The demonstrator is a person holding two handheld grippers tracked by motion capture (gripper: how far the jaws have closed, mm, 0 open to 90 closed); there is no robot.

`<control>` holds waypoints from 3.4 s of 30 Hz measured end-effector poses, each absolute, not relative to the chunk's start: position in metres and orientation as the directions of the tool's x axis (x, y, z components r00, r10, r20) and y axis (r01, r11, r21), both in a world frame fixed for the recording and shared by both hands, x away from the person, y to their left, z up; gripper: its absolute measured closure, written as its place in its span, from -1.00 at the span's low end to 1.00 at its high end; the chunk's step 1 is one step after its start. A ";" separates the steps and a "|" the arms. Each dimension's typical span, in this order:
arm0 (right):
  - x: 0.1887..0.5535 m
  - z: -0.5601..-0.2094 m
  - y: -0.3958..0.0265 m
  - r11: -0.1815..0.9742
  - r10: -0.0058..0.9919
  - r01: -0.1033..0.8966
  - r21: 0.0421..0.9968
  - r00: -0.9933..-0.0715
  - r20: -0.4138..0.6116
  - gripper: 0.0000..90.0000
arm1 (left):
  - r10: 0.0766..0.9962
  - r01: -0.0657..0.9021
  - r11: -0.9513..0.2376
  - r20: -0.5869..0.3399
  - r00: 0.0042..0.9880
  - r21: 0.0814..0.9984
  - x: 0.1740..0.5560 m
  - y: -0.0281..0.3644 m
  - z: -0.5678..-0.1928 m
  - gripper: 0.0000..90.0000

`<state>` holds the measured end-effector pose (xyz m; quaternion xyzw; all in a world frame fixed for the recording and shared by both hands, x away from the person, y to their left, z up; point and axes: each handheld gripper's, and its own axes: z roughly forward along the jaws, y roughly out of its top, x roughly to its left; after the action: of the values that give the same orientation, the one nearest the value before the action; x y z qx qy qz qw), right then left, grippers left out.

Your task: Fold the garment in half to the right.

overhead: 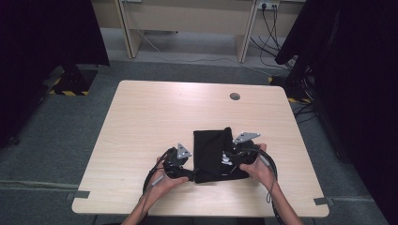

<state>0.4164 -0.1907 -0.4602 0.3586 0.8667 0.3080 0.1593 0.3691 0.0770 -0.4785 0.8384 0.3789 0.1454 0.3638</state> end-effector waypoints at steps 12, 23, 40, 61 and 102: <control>0.415 -0.437 -0.189 0.516 0.722 0.501 0.695 -0.691 -0.038 -0.09 | 0.761 0.535 -0.378 -0.076 0.644 0.755 0.356 0.100 -0.473 -0.66; 0.389 -0.422 -0.135 0.606 0.578 0.401 0.687 -0.815 -0.034 -0.18 | 0.779 0.554 -0.401 -0.047 0.626 0.730 0.340 0.120 -0.483 -0.79; 0.394 -0.445 -0.092 0.722 0.481 0.348 0.598 -0.874 -0.073 0.61 | 0.793 0.557 -0.410 -0.019 0.609 0.722 0.341 0.119 -0.486 -1.00; 0.353 -0.407 -0.205 0.548 0.649 0.405 0.731 -0.758 -0.066 0.51 | 0.794 0.558 -0.410 -0.019 0.607 0.722 0.341 0.119 -0.486 -1.00; 0.361 -0.448 -0.249 0.578 0.716 0.509 0.637 -0.692 -0.097 0.73 | 0.797 0.560 -0.407 -0.018 0.604 0.722 0.341 0.119 -0.486 -1.00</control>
<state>0.3606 -0.2493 -0.4483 0.3515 0.8710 0.2953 0.1749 0.3409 0.1193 -0.4857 0.8221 0.4127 0.1670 0.3550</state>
